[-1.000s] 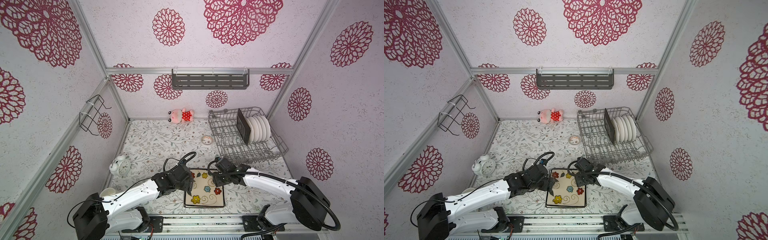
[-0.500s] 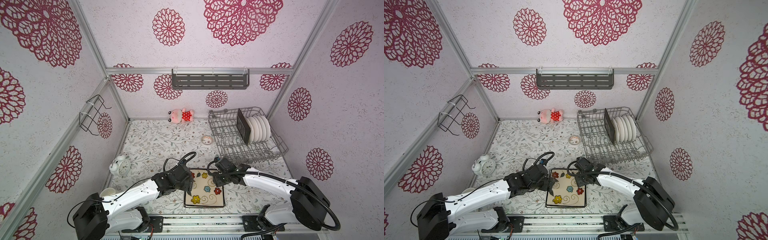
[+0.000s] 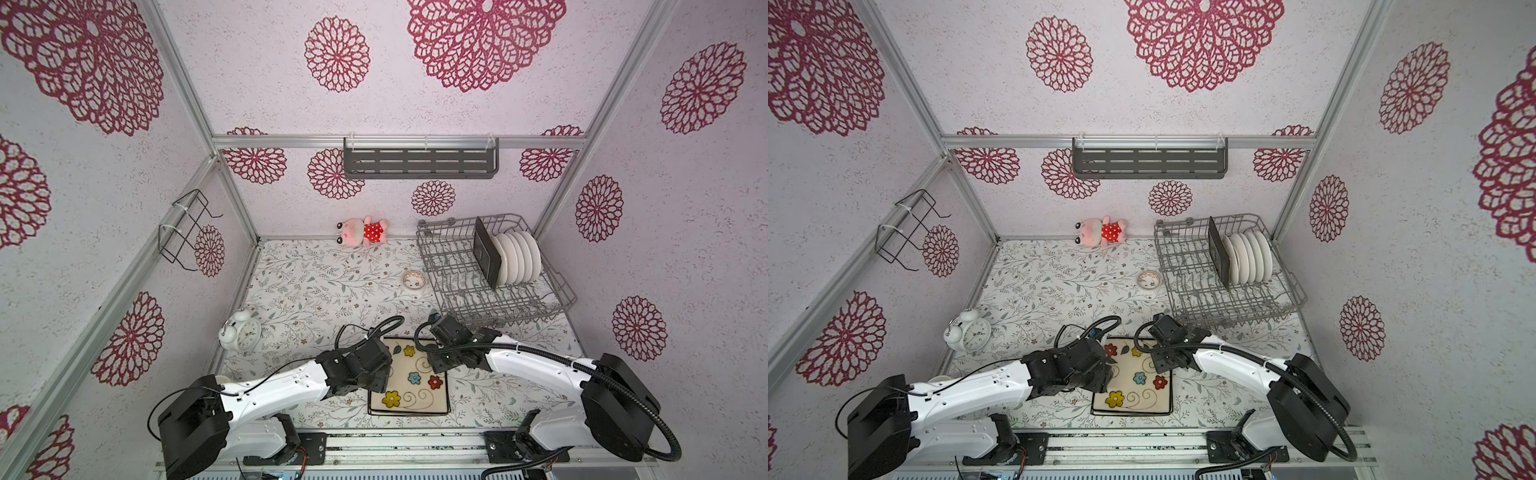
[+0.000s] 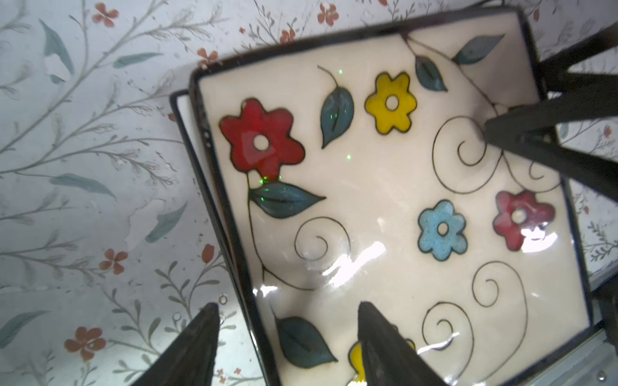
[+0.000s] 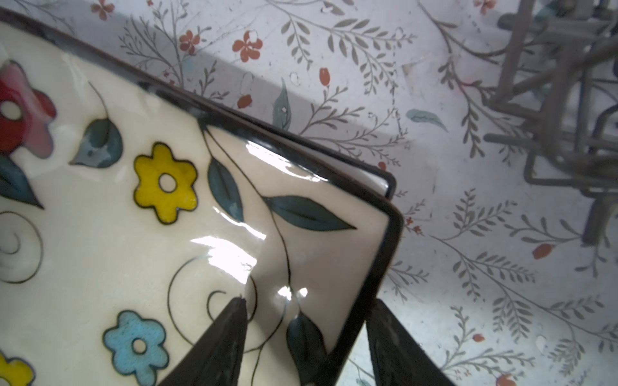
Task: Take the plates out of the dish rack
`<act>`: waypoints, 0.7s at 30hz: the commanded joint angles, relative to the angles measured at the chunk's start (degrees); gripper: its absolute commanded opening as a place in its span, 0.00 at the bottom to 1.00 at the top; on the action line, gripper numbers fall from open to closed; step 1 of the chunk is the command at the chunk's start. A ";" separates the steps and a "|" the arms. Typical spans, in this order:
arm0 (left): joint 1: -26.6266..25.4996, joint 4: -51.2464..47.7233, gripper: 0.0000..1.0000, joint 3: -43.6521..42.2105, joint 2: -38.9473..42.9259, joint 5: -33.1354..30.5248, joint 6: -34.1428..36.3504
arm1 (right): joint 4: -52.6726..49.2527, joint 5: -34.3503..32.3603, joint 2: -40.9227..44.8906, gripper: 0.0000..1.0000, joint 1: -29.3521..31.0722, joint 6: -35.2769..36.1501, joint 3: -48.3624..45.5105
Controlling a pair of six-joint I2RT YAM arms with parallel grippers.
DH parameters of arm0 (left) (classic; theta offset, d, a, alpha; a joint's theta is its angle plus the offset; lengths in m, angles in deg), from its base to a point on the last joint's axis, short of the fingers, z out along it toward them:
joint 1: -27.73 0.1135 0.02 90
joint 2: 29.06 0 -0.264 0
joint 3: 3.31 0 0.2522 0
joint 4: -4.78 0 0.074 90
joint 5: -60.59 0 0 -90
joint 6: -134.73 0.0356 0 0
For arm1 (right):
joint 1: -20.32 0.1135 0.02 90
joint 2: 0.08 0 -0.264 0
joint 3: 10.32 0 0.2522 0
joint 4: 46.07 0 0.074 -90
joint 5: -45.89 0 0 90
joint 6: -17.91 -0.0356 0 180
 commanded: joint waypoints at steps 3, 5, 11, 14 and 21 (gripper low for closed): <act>-1.76 1.07 0.59 1.27 -2.77 -0.25 -3.57 | -1.18 -1.42 1.53 0.58 -0.31 1.37 1.51; -2.11 0.98 0.56 1.45 -3.34 -0.21 -4.21 | -1.16 -1.31 1.34 0.57 -0.33 1.62 1.62; -3.33 0.80 0.49 1.38 -4.32 0.18 -5.84 | -0.79 -1.32 0.92 0.54 -0.31 1.99 1.68; -4.08 0.22 0.46 1.73 -4.35 0.27 -6.68 | -0.61 -1.14 0.64 0.52 -0.31 2.02 1.64; -6.23 -2.59 0.44 2.85 -3.72 -1.11 -8.79 | -0.43 -0.30 0.82 0.49 -0.30 1.78 1.47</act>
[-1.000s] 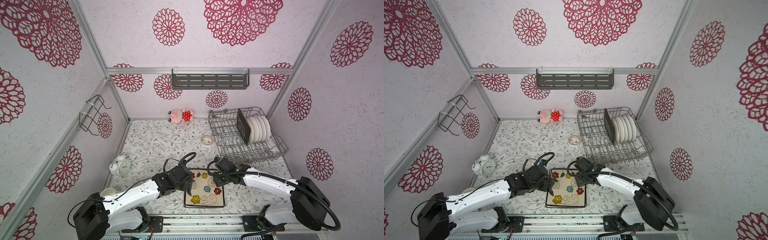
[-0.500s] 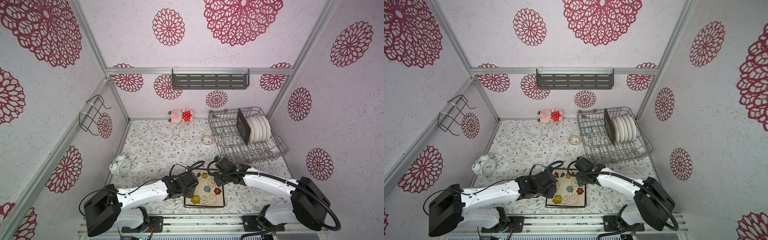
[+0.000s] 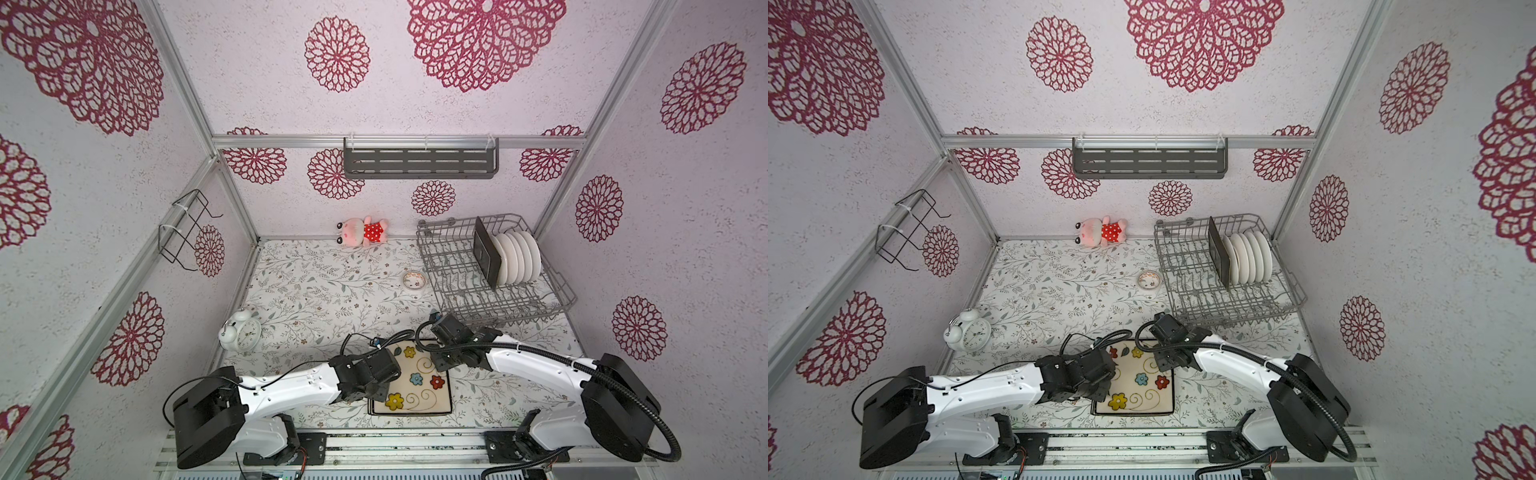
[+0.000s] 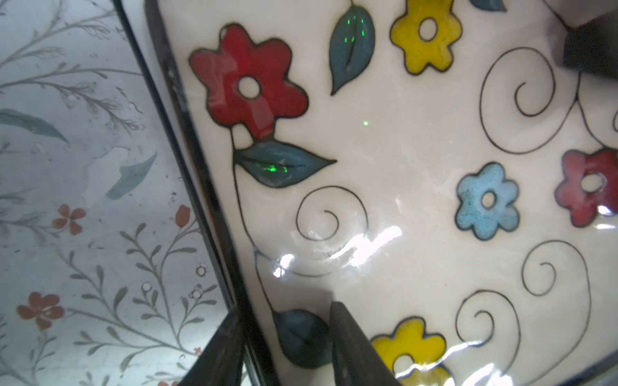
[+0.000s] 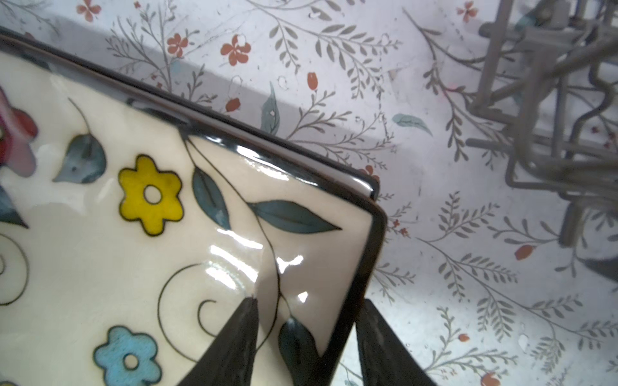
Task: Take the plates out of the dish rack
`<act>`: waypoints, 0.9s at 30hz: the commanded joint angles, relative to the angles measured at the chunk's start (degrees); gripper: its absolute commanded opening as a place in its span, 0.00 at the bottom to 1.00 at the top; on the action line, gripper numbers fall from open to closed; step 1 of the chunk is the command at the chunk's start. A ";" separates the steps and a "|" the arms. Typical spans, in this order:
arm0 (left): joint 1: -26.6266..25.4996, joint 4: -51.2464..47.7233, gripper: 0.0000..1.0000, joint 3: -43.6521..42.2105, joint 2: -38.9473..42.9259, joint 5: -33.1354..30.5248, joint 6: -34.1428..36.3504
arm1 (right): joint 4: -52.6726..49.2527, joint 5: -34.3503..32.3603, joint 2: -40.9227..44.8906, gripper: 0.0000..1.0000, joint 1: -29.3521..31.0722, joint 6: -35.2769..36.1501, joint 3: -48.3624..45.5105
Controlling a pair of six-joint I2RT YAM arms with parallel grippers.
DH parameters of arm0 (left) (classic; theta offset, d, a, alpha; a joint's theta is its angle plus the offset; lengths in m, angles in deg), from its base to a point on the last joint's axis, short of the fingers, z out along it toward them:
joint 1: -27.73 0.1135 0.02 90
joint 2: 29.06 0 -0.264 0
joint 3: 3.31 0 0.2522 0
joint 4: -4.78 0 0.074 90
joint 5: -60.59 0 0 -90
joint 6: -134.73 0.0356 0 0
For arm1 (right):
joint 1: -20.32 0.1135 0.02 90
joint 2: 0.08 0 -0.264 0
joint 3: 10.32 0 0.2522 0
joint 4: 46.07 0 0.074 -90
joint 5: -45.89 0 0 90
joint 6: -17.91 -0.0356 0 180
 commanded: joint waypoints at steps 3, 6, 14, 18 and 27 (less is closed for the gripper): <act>-1.38 -1.56 0.46 2.21 0.44 -1.68 -2.82 | -0.49 0.68 1.23 0.49 -0.11 0.09 1.39; -1.37 -4.21 0.52 2.78 0.74 -4.25 -2.83 | -0.74 1.43 1.95 0.49 -0.11 -0.90 1.46; -0.92 -10.14 0.72 5.23 4.24 -10.75 -1.62 | -3.45 1.48 5.21 0.56 -0.13 -3.41 1.12; 0.71 -13.83 0.79 8.27 8.35 -15.21 1.30 | -8.65 -4.00 9.44 0.72 -0.11 -1.39 4.06; 12.68 -15.16 0.99 14.21 24.23 -18.84 16.69 | -9.49 -23.16 18.65 0.99 -10.67 19.13 16.63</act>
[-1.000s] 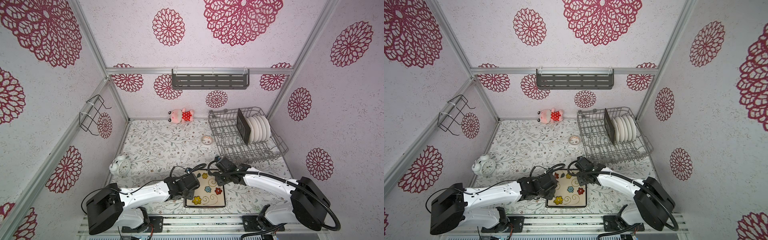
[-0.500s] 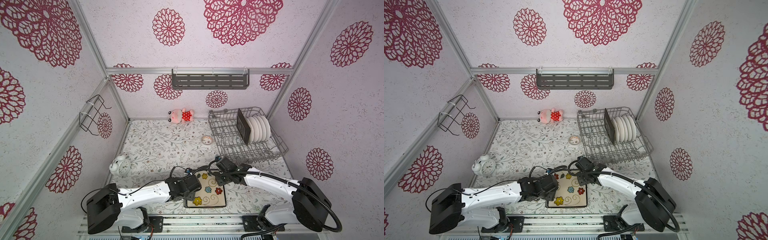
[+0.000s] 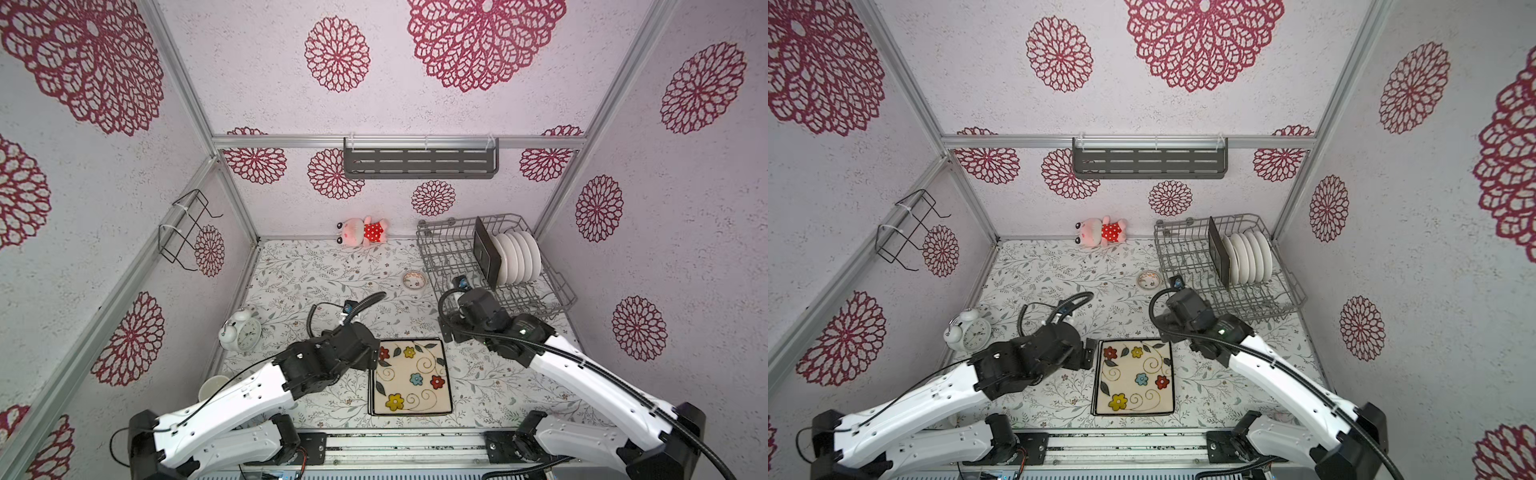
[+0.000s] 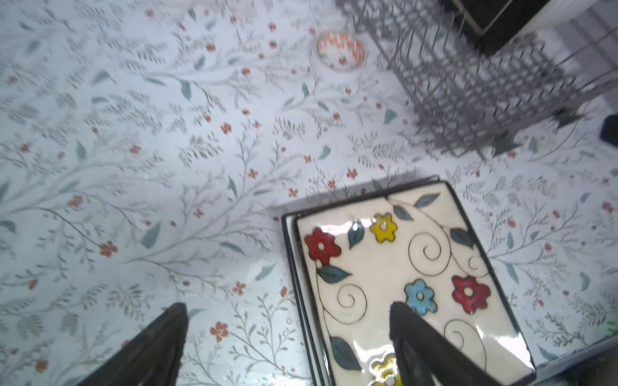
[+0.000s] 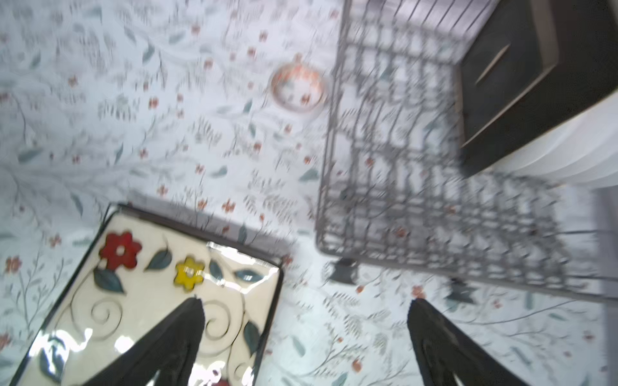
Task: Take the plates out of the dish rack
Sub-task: 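Move the right gripper to the rack's dark plate while the left draws back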
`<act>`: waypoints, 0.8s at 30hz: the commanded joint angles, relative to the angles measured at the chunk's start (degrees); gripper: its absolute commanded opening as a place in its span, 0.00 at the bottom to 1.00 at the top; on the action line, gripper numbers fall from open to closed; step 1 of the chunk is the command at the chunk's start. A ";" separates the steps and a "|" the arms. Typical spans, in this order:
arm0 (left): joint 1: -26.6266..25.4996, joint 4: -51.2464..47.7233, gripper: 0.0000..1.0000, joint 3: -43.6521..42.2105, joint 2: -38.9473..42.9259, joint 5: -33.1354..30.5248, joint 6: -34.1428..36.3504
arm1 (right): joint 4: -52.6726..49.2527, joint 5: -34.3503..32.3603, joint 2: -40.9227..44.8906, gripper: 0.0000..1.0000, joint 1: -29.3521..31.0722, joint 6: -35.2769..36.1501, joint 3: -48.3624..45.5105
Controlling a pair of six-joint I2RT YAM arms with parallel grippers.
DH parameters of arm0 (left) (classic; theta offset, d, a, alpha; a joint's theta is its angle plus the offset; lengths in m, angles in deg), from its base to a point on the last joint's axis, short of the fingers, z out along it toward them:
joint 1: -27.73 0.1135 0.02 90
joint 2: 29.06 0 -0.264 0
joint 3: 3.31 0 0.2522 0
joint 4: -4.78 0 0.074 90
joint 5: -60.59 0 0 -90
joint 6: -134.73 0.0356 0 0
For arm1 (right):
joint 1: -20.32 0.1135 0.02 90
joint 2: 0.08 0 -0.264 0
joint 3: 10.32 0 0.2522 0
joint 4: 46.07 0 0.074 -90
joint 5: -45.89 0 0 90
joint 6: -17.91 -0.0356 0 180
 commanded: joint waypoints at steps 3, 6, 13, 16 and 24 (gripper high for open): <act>6.83 -0.06 0.98 1.73 6.87 -0.41 10.30 | 9.26 0.26 4.67 0.99 -14.68 15.15 -2.88; 8.64 -1.01 0.97 2.66 8.94 0.95 13.15 | 15.42 9.63 4.53 0.99 -25.18 16.43 -4.83; 11.10 -1.49 0.97 2.47 12.04 2.96 14.34 | 32.62 23.66 3.79 0.97 -40.07 12.99 -12.98; 12.09 -2.79 0.97 2.73 12.93 4.11 14.59 | 39.55 30.49 2.46 0.94 -44.34 12.15 -16.76; 13.21 -6.37 0.97 2.66 16.86 2.91 14.71 | 56.32 42.32 -5.71 0.83 -49.18 13.64 -22.32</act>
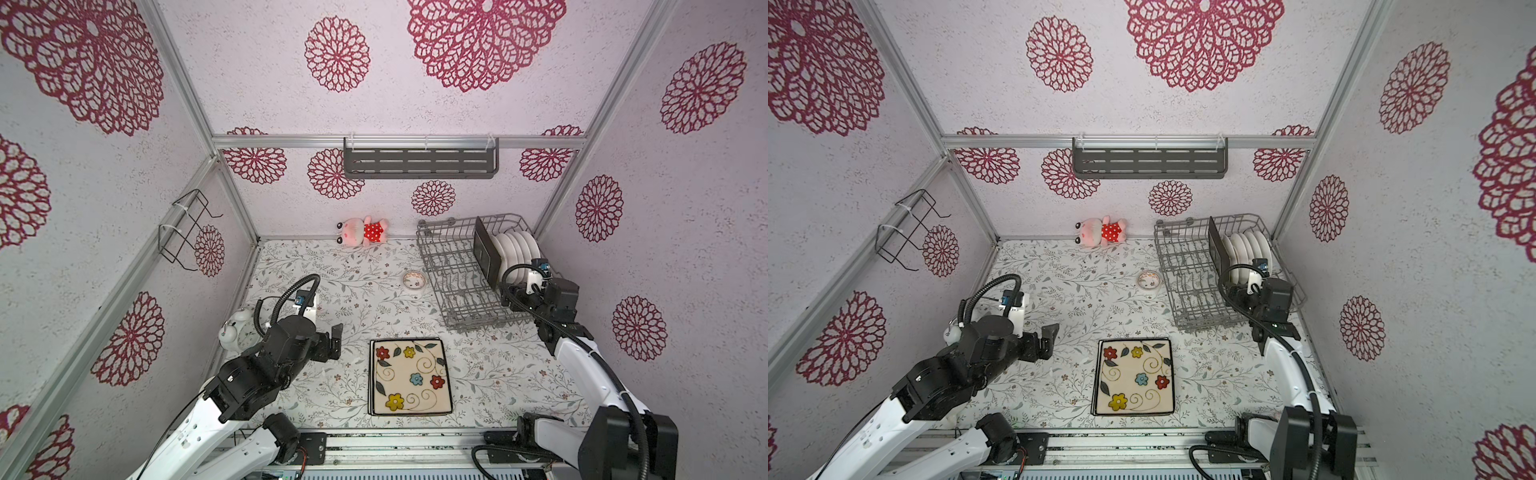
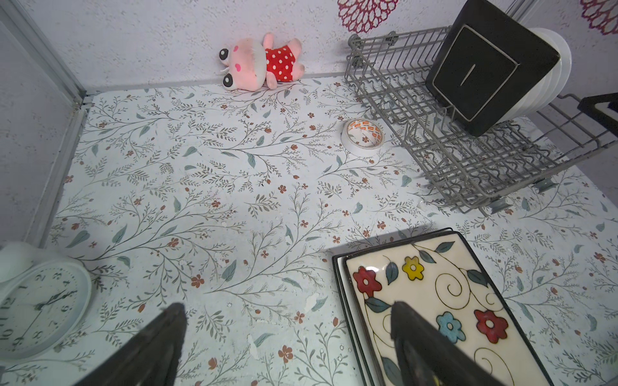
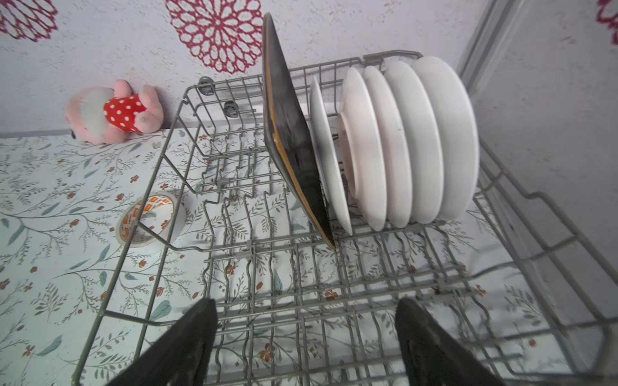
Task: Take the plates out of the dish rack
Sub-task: 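Move the right gripper to the rack's dark plate while the left draws back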
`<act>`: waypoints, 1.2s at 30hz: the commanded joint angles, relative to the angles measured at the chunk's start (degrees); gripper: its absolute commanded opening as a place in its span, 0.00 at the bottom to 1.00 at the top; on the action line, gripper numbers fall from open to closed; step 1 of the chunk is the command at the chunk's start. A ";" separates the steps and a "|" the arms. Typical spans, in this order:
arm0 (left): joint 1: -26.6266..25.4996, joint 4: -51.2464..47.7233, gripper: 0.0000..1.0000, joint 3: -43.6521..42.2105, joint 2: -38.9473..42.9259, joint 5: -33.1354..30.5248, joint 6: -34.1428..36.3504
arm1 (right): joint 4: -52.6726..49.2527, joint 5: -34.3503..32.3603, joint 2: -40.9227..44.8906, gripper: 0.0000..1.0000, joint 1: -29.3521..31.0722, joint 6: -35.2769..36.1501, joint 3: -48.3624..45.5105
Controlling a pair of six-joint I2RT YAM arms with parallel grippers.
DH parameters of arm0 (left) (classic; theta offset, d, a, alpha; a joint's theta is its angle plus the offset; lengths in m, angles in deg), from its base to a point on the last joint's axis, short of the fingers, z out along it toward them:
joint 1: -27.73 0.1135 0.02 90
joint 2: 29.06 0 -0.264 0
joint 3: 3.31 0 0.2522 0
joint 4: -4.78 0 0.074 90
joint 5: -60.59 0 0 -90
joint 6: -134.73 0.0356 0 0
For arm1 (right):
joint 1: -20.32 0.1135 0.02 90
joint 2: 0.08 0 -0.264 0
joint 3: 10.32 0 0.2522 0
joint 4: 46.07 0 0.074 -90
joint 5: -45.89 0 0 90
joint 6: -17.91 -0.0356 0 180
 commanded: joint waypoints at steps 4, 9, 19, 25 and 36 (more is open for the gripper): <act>0.86 -1.79 0.97 0.01 3.48 0.30 0.59 | 33.22 8.15 -6.50 0.81 -1.16 1.06 -8.48; 0.87 -3.45 0.97 0.36 5.28 -0.81 0.03 | 48.60 8.59 -14.72 0.81 -1.25 2.07 -10.89; 0.95 -3.94 0.97 0.59 4.58 -1.75 1.17 | 57.29 9.75 -25.05 0.78 -1.29 5.30 -8.63; 1.02 -3.47 0.98 0.94 3.51 -2.31 2.00 | 61.20 11.97 -30.00 0.74 -1.22 5.86 -6.15; 1.73 -1.84 0.97 0.08 1.16 -2.13 2.93 | 61.12 14.61 -35.36 0.65 0.10 8.77 -1.01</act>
